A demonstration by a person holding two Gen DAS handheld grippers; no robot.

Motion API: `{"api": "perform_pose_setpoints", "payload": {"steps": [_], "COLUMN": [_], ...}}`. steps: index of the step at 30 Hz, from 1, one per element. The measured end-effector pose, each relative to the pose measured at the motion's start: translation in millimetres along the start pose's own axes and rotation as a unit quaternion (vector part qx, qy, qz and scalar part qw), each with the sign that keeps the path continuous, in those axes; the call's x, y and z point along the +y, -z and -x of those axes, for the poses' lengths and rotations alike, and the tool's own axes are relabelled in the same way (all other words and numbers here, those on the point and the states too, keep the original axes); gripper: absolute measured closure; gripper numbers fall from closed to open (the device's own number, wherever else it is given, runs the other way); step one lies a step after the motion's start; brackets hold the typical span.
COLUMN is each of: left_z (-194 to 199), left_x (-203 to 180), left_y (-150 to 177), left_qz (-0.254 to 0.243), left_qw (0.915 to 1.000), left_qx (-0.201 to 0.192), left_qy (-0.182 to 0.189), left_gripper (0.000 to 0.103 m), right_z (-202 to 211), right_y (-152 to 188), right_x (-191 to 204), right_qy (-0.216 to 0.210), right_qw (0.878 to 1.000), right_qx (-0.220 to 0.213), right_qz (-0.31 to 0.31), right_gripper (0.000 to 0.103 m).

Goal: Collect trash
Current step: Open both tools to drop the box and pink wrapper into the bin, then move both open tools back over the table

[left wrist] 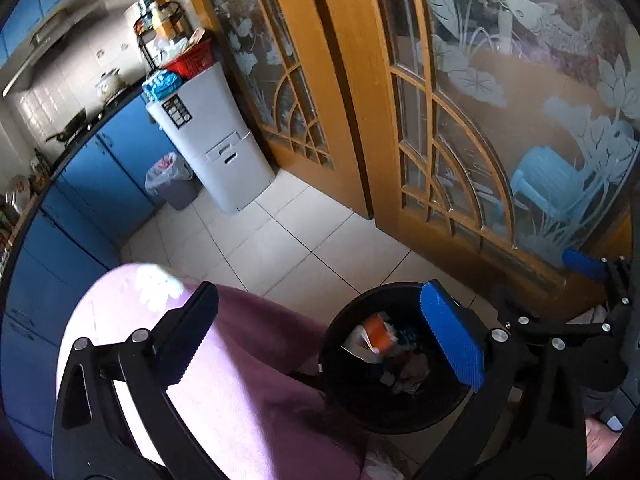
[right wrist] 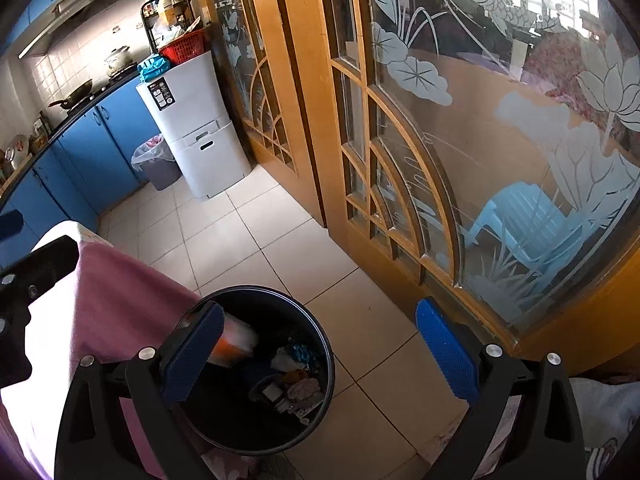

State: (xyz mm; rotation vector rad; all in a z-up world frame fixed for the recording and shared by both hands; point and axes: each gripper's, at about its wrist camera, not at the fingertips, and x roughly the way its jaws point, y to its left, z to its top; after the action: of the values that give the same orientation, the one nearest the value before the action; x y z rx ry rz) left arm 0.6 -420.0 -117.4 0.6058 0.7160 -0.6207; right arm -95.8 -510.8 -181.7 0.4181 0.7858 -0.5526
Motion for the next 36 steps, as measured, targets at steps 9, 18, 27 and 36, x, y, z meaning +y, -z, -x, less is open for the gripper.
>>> {"api": "perform_pose_setpoints", "payload": {"steps": [9,18,27,36], "left_z": [1.6,1.1,-22.7,-47.8], "left_x": [67.5,231.7,348.9,383.8], "left_y": [15.8,104.0,218.2,241.9], "left_qz": [0.060,0.216,0.344,0.379], "left_qw": [0.9969,0.9595,0.9141,0.9070], "left_qx": [0.012,0.072,0.147,0.151], "left_qy": [-0.050,-0.166,-0.155,-0.105], "left_gripper": [0.004,0.004,0.020,0.020], "right_z": [-2.5,-0.7,-13.0,-9.9], "right_y": [-8.0,-13.8,5.8,15.3], "right_x": [52.6,172.1,321.7,395.3], "right_qy": [-0.028,-0.077,-0.143,-0.148], "right_qw": [0.999,0.989,0.961,0.947], "right_qx": [0.000,-0.008,0.016,0.016], "right_qz": [0.041,0.129,0.236,0.284], "right_gripper": [0.009,0.009,0.009,0.009]}}
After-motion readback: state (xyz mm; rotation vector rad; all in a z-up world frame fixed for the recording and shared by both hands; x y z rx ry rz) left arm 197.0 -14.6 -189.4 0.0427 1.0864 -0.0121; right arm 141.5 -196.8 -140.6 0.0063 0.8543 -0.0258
